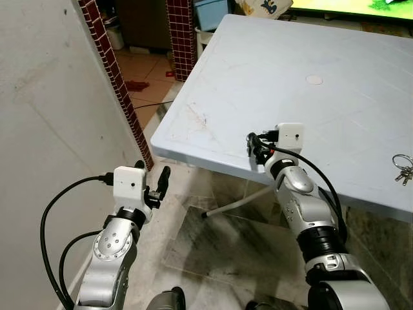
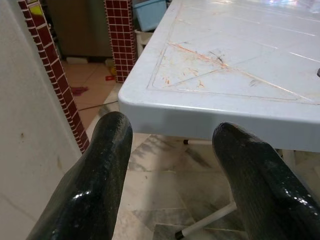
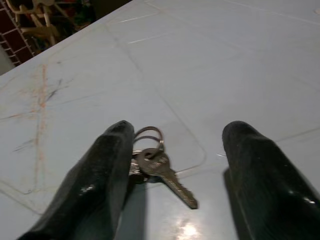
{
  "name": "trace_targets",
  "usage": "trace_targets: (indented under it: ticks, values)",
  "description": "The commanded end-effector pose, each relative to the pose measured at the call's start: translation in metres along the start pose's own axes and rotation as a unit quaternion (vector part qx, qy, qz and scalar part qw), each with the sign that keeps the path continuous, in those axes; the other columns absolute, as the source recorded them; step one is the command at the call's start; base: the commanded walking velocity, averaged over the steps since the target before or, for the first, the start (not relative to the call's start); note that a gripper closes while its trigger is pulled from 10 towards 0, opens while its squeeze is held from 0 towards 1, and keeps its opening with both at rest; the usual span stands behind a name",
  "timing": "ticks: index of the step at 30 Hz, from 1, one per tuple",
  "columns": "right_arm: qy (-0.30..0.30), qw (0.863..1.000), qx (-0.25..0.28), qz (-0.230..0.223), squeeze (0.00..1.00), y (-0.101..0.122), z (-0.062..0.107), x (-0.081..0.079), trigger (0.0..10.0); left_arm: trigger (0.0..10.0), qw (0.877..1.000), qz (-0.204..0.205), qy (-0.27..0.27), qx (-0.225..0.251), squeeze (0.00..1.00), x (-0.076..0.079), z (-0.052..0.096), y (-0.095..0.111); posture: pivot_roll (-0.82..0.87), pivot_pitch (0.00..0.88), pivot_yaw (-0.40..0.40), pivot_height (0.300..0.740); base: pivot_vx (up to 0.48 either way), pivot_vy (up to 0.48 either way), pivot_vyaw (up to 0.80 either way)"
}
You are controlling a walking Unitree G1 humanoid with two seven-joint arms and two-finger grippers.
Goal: Hang keys on a hook
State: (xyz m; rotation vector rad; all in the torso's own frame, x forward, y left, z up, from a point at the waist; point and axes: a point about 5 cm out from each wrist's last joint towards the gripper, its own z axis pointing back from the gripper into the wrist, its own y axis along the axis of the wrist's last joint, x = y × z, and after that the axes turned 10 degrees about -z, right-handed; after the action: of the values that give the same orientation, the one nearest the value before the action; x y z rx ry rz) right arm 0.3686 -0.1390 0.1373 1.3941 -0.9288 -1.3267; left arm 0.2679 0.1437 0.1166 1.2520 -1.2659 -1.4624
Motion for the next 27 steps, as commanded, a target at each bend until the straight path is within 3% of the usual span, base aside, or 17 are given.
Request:
trace_targets:
  ticks: [1,11,12,13,14,19,20,21,22,23,27]
  values:
    - [0.007,1.0,-0.002,-0.003,1.0,0.003,-0.003,-0.002,10.0,10.0,1.0,-0.006,0.002,-0.002,0.0,-0.002,0.002,0.001,0.12,0.14,0.063,0.74,0.0,0.0,0.0]
    - [0.046,0.999,-0.023,-0.001,1.0,-0.001,-0.008,-0.014,10.0,10.0,1.0,-0.006,-0.002,-0.002,0.0,-0.001,0.002,0.002,0.12,0.149,0.069,0.74,0.0,0.0,0.0]
    - [0.046,0.999,-0.024,-0.001,0.49,-0.001,-0.009,-0.014,10.0,10.0,1.0,-0.006,-0.002,-0.002,0.0,-0.001,0.002,0.002,0.12,0.15,0.069,0.74,0.0,0.0,0.0]
    - [0.046,0.999,-0.024,-0.001,0.49,-0.001,-0.009,-0.014,10.0,10.0,1.0,-0.006,-0.002,-0.002,0.0,-0.001,0.002,0.002,0.12,0.15,0.069,0.74,0.0,0.0,0.0]
    - [0.045,0.999,-0.026,-0.001,0.0,-0.001,-0.01,-0.014,10.0,10.0,1.0,-0.007,-0.002,-0.003,0.0,-0.001,0.003,0.001,0.12,0.15,0.07,0.74,0.0,0.0,0.0]
    - [0.039,0.998,-0.04,-0.008,0.0,-0.005,-0.013,-0.01,10.0,10.0,1.0,-0.007,-0.001,-0.004,0.0,-0.002,0.003,0.002,0.13,0.151,0.069,0.74,0.0,0.0,0.0]
    - [0.038,0.998,-0.041,-0.008,0.0,-0.005,-0.014,-0.01,9.1,10.0,1.0,-0.008,-0.001,-0.004,0.0,-0.002,0.003,0.002,0.13,0.151,0.068,0.74,0.0,0.0,0.0]
    - [0.037,0.998,-0.043,-0.01,0.0,-0.004,-0.015,-0.009,1.0,10.0,1.0,-0.008,-0.001,-0.004,0.0,-0.002,0.004,0.002,0.13,0.151,0.068,0.74,0.0,0.0,0.0]
    - [0.037,0.998,-0.043,-0.011,0.0,-0.004,-0.016,-0.009,1.0,10.0,1.0,-0.008,-0.001,-0.004,0.0,-0.002,0.004,0.002,0.13,0.151,0.068,0.74,0.0,0.0,0.0]
    - [0.035,0.998,-0.044,-0.01,0.0,-0.004,-0.016,-0.008,0.0,10.0,1.0,-0.008,-0.001,-0.004,0.0,-0.002,0.004,0.002,0.14,0.15,0.068,0.74,0.0,0.0,0.0]
    - [0.035,0.998,-0.046,-0.017,0.0,-0.005,-0.017,-0.007,0.0,10.0,1.0,-0.009,0.0,-0.004,0.0,-0.003,0.005,0.002,0.14,0.15,0.068,0.74,0.0,0.0,0.0]
